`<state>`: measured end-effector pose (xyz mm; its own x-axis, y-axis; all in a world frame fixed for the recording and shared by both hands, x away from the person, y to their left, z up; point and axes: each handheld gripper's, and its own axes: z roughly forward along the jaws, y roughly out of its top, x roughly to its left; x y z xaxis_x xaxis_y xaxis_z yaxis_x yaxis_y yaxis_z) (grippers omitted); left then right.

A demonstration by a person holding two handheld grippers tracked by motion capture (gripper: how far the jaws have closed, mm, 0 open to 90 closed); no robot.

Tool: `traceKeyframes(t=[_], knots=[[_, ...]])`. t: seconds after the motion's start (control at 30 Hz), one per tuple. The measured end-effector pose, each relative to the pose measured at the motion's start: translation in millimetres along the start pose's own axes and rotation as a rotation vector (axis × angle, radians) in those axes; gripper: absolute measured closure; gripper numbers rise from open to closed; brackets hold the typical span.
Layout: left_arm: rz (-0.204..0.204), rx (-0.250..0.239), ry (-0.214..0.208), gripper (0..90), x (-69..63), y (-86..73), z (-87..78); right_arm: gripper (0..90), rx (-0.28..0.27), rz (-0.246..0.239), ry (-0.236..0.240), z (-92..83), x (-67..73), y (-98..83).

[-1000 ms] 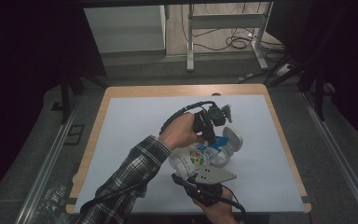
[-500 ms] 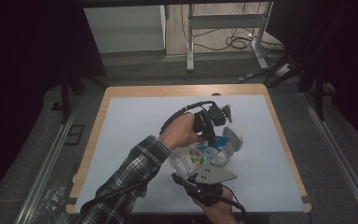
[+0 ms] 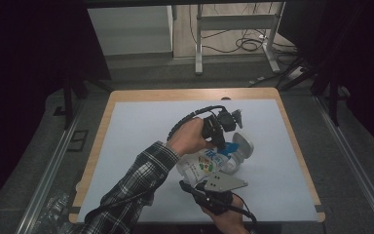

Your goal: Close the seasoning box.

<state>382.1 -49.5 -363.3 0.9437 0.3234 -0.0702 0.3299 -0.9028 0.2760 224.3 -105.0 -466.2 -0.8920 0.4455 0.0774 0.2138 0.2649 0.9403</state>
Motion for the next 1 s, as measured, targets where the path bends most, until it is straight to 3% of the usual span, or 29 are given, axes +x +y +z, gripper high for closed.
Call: traceKeyframes(t=[1.0], knots=[[-0.002,0.004,-0.005,89.2,-0.2,1.9,3.0,88.9,-0.02,-0.006,-0.002,-1.3,-1.0,1.9]])
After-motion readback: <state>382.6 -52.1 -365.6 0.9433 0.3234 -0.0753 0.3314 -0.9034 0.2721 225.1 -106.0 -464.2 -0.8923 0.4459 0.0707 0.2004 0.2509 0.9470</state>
